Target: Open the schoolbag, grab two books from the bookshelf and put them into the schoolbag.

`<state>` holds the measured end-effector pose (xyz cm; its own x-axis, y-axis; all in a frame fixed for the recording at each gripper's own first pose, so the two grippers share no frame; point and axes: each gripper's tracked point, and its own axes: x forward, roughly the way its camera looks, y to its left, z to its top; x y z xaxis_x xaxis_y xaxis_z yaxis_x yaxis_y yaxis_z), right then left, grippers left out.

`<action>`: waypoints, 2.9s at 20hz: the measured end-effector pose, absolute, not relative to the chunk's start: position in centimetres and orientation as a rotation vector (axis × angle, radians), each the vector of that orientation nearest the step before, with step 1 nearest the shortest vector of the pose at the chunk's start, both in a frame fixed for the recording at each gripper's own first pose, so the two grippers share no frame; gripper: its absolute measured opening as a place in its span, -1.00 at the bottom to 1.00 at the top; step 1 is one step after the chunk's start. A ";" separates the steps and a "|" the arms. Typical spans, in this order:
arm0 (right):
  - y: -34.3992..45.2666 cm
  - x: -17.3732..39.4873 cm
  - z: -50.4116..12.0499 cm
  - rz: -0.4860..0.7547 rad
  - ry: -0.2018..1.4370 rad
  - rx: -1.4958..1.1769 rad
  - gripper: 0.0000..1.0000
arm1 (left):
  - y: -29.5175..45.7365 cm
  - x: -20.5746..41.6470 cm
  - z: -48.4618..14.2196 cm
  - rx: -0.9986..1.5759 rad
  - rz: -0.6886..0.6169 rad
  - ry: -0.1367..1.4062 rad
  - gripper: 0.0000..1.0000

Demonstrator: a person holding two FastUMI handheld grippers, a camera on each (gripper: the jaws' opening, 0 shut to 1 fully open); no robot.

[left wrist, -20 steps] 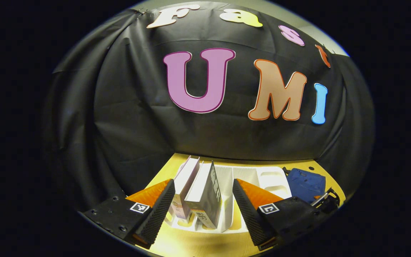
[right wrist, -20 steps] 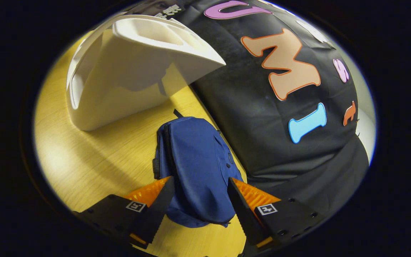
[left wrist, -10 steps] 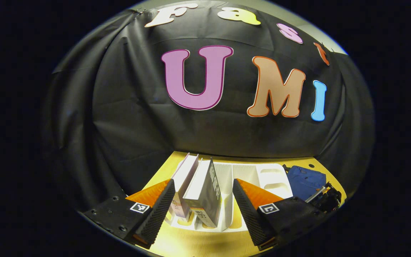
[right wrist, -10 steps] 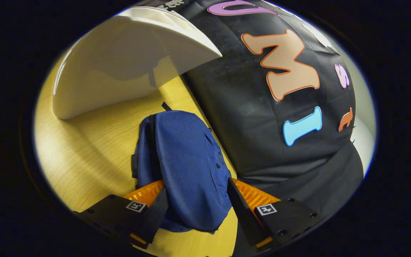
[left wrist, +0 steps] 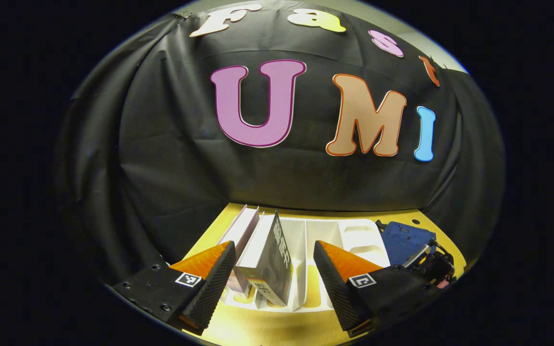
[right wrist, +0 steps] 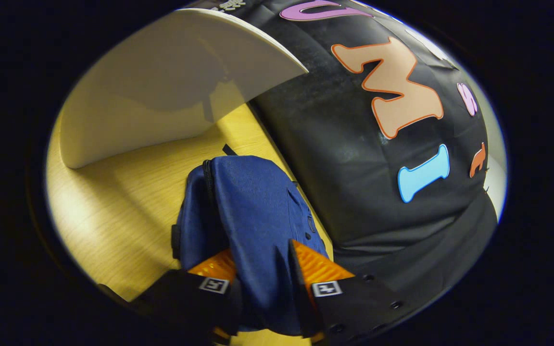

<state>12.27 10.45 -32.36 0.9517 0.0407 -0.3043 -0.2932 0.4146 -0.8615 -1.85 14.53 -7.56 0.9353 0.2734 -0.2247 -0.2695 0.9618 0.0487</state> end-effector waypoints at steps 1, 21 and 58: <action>10.7 12.2 -32.5 0.225 0.245 -1.129 -0.13 | 14.6 -1.8 -7.5 0.019 0.279 0.230 0.89; 9.8 14.1 -26.5 0.254 0.312 -1.024 -0.85 | 17.2 0.3 -7.5 -0.002 0.266 0.312 0.89; 6.7 17.7 -19.1 0.186 0.410 -0.676 -0.88 | 17.6 3.5 -19.5 -0.145 0.084 1.363 -0.33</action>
<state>17.72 6.68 -19.07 0.9042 0.0348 -0.4258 -0.2971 0.7673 -0.5683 3.46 17.60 -19.51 0.2053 -0.0245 -0.9784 -0.1439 0.9881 -0.0549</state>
